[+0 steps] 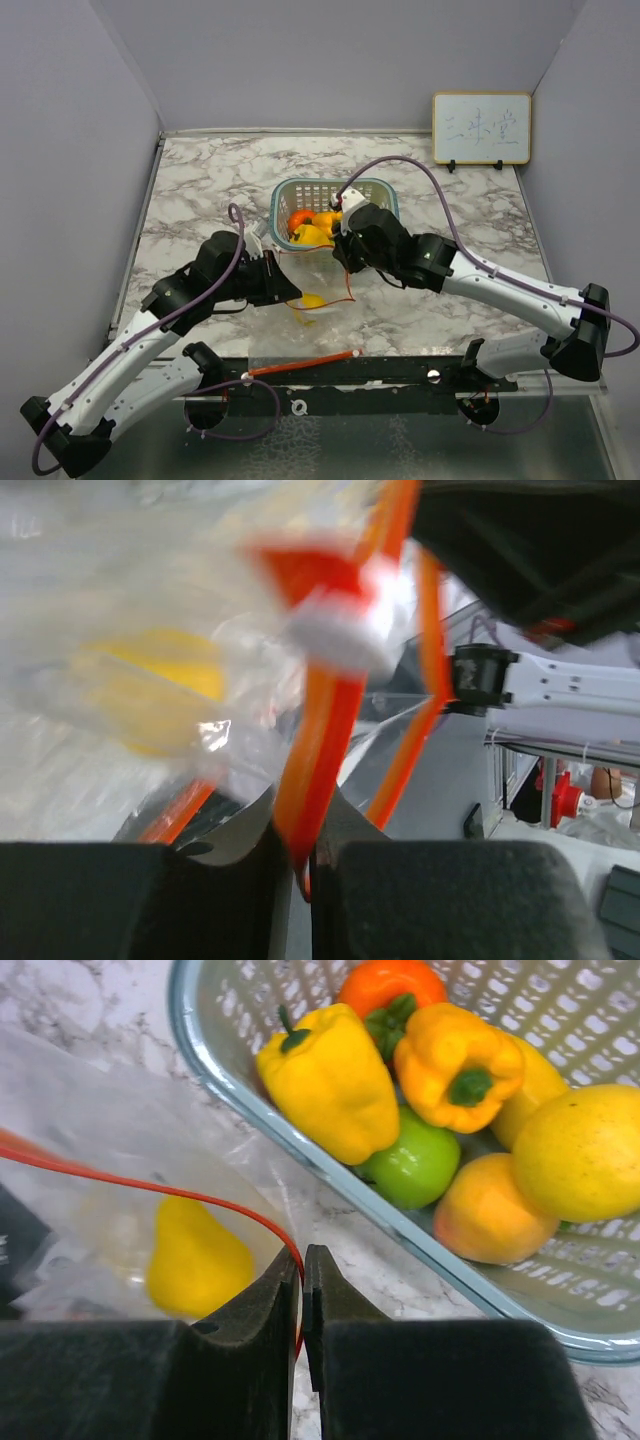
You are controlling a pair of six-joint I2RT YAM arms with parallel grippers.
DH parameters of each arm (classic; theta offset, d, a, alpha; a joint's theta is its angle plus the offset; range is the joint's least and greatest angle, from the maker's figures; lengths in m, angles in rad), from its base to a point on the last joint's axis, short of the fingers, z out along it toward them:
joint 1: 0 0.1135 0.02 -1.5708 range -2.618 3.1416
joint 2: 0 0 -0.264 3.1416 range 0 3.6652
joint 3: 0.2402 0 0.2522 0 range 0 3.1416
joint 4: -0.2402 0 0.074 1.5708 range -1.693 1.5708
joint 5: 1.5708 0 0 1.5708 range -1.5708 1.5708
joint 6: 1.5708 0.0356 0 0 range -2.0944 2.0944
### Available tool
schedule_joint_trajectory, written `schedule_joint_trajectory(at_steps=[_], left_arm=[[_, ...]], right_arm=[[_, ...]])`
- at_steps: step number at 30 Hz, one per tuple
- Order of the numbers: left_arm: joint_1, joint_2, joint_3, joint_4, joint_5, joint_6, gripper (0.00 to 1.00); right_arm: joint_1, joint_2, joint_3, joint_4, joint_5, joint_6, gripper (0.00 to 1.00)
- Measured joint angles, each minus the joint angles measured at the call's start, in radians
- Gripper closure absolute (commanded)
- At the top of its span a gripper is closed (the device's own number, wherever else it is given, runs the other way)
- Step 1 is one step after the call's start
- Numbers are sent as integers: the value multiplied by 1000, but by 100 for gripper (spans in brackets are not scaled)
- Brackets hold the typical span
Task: Place the food in the zip-top bag and seal the zipper
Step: Place the fake fruit in the zipper food storage bag.
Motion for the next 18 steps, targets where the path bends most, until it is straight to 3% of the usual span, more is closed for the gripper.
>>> schedule_joint_trajectory(at_steps=[3, 8, 12, 18], left_arm=[[0, 9, -85, 11, 2, -16, 55], [0, 22, -88, 18, -7, -21, 36], [0, 23, -31, 20, -25, -22, 39], [0, -8, -7, 26, -47, -40, 65]], right_arm=[[0, -13, -12, 27, -61, -18, 95], [0, -31, -17, 76, -162, -48, 97], [0, -37, -39, 101, -202, -54, 97], [0, -44, -60, 105, -211, -53, 97]])
